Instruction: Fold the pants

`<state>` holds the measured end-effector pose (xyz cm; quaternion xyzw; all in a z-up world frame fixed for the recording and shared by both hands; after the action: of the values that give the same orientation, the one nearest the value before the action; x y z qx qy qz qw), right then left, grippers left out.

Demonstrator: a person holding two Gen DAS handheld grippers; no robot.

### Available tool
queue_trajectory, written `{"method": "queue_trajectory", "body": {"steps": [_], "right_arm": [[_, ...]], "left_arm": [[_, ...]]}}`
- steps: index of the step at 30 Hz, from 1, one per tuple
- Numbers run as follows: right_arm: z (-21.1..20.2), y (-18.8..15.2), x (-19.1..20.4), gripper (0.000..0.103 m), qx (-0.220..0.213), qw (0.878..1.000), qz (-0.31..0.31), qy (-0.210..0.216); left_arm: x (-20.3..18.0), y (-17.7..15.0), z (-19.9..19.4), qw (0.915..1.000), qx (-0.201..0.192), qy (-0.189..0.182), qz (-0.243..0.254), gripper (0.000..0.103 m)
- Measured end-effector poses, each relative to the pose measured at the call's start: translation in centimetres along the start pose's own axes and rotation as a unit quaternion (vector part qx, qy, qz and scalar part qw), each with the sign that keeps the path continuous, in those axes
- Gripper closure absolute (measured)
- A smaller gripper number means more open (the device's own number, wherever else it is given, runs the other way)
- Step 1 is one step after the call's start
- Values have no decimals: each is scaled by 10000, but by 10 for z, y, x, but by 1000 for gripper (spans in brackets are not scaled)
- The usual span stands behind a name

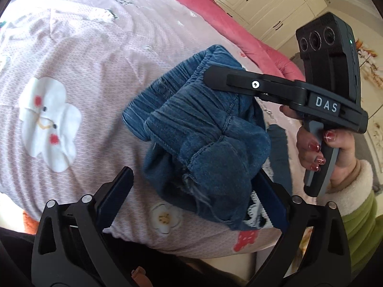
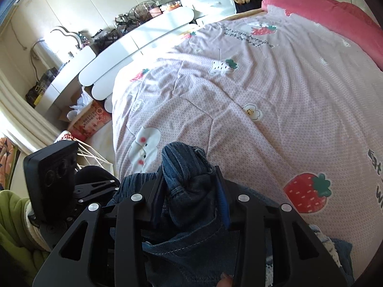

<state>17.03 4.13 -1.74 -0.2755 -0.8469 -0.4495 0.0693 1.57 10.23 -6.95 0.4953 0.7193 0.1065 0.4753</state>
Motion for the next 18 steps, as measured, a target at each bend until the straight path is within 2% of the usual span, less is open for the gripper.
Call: {"method": "queue_trajectory", "body": {"steps": [2, 3, 5, 6, 10, 18], "right_arm": [[-9, -1, -1, 67, -68, 10000, 13, -10], [-14, -1, -2, 67, -108, 9999, 19, -34], [-25, -3, -4, 67, -189, 9998, 19, -88], [-29, -4, -6, 67, -232, 9997, 35, -121], [-55, -9, -17, 67, -447, 9987, 168, -193], [-107, -31, -44, 67, -739, 9956, 349, -449]], "left_arm": [[-6, 0, 6, 9996, 77, -231, -118, 31], [-9, 0, 7, 9995, 84, -298, -117, 35], [-18, 1, 7, 9994, 31, -348, 6, 56], [-24, 2, 7, 9993, -3, -363, 114, 59], [-47, 5, 8, 9983, -35, -449, 373, 63], [-97, 4, 26, 9938, 75, -596, 940, 63]]}}
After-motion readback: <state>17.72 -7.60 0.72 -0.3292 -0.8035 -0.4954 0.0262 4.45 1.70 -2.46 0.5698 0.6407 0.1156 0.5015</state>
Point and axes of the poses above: each gripper's, at about its wrist camera, not at the fingertips, and z roughly the way its jaws point, x to its left, y to its top, the point moved 3 cm from there along z, roughly the way its jaws point, and after that the axes turned 14 degrees about -x, right-handed, at the moved point
